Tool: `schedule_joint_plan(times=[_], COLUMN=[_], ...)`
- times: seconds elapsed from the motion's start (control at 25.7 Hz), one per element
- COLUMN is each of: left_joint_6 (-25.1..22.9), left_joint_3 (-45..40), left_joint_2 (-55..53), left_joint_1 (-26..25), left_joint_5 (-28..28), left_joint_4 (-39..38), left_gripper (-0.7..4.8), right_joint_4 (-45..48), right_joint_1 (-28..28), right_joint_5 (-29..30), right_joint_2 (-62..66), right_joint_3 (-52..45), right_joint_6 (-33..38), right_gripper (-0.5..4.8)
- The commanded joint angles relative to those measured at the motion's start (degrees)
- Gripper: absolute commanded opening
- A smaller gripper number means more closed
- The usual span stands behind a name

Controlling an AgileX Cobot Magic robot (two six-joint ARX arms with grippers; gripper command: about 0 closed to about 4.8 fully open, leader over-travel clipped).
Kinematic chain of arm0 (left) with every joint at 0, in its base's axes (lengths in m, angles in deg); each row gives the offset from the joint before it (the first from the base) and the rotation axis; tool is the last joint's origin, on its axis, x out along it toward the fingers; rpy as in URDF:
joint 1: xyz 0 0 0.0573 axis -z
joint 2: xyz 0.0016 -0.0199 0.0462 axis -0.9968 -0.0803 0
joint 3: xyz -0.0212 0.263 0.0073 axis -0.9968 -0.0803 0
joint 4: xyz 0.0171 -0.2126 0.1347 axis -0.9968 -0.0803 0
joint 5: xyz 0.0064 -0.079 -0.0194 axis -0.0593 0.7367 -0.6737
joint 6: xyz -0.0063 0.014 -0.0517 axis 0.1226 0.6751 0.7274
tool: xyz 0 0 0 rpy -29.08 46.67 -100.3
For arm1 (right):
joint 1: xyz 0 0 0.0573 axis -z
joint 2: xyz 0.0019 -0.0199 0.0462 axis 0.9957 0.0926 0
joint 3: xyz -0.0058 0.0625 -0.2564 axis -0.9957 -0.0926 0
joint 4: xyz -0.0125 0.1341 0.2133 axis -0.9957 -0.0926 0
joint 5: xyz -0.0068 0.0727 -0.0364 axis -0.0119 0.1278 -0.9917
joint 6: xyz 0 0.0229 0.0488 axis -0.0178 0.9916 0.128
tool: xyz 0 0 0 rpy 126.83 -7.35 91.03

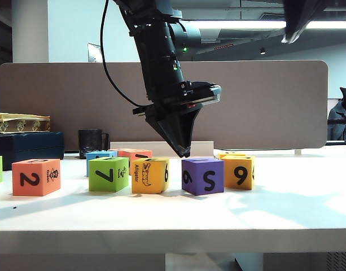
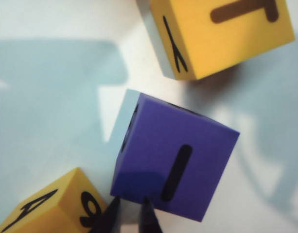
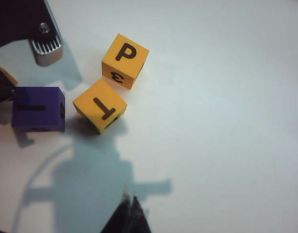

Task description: Select the appropriate blocks from the scattered letter blocks on the table and arrange them in a row to spell out "DEEP".

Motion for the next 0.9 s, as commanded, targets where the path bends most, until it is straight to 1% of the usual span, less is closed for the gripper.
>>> schedule_joint_plan(times=[0.04, 0.08, 0.16, 0.31, 0.51, 0.74, 0.9], left_joint_6=[-0.35, -1.27, -1.51, -1.55, -1.51, -1.49, -0.9], left_joint_3=[0.26, 0.26, 0.26, 0.26, 0.24, 0.0, 0.0], left_joint_2=[0.02, 0.02, 0.04, 0.13, -0.11, -1.31, -1.64], left_joint_1=[0.0, 0.0, 0.04, 0.0, 0.0, 0.0, 0.5], left_joint_5=[-0.33, -1.75, -4.13, -6.56, -6.01, -5.9, 0.28], left_joint_4=[-1.01, -1.01, -1.01, -0.92, 1.6, 1.86, 1.6], left_gripper=[0.4, 0.24, 0.21, 0.21, 0.16, 0.16, 0.16], right_joint_4=[-1.07, -1.14, -1.22, -1.25, -1.38, -2.91, -2.78], right_joint_1=[-0.02, 0.0, 0.0, 0.0, 0.0, 0.0, 0.0], right_joint_5=[-0.09, -0.11, -0.26, -0.22, -0.22, -0.22, -0.22], right_joint_2=[-2.38, -2.97, -3.34, -3.37, -3.39, -3.39, -3.39], right_joint_3=[0.24, 0.24, 0.24, 0.24, 0.24, 0.24, 0.24], right_joint_6=[-0.11, -0.11, -0.11, -0.09, -0.09, -0.09, -0.09], right_gripper=[-0.02, -0.02, -0.01, -0.02, -0.01, -0.01, -0.01])
